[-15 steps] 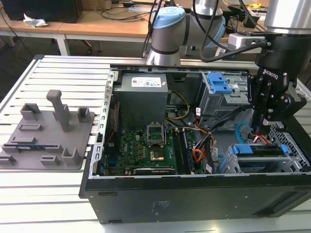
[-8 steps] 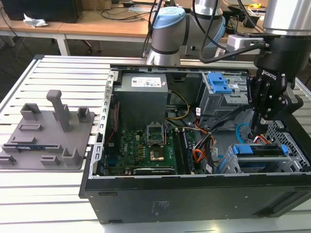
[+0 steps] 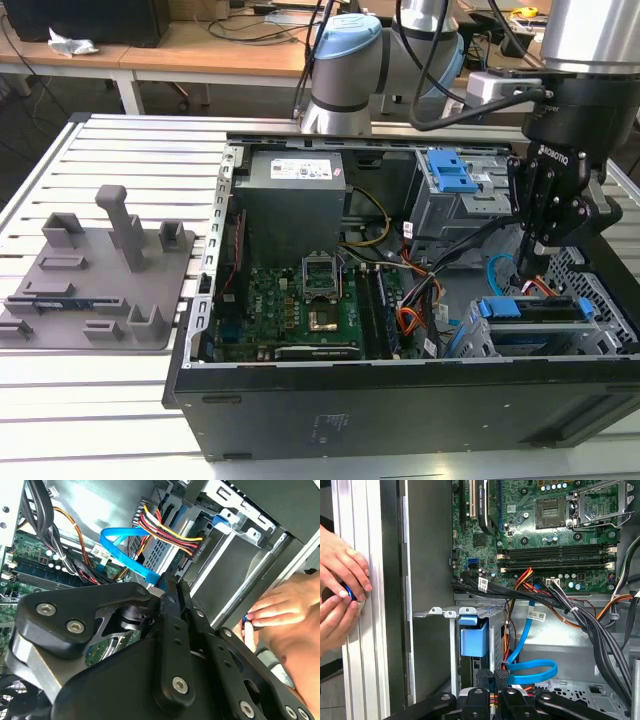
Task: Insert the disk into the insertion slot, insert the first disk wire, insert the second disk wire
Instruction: 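Insert the second disk wire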
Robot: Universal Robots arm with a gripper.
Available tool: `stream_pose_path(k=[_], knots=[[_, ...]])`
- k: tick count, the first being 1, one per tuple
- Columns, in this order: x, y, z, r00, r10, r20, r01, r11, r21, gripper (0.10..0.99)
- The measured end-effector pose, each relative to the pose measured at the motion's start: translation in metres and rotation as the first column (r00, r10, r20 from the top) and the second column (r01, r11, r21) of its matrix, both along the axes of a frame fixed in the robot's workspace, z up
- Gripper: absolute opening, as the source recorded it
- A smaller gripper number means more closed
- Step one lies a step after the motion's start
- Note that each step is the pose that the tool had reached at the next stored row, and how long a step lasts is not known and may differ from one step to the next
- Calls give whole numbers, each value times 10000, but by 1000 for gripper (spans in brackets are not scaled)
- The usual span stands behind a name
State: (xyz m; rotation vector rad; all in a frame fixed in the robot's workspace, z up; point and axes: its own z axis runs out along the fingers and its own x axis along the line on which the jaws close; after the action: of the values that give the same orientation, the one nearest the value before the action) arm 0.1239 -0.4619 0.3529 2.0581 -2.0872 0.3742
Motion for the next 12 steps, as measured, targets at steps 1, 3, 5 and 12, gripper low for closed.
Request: stream_pose_path(k=[1,3,5,12], knots=[[0,-6,0,10000,0,94,0,10000,17,161],[1,-33,0,9994,-1,356,-4,9999,133,161],[1,-67,0,9991,-10,430,-5,9994,350,161],[1,-253,0,9986,-74,522,-16,9854,1702,161]])
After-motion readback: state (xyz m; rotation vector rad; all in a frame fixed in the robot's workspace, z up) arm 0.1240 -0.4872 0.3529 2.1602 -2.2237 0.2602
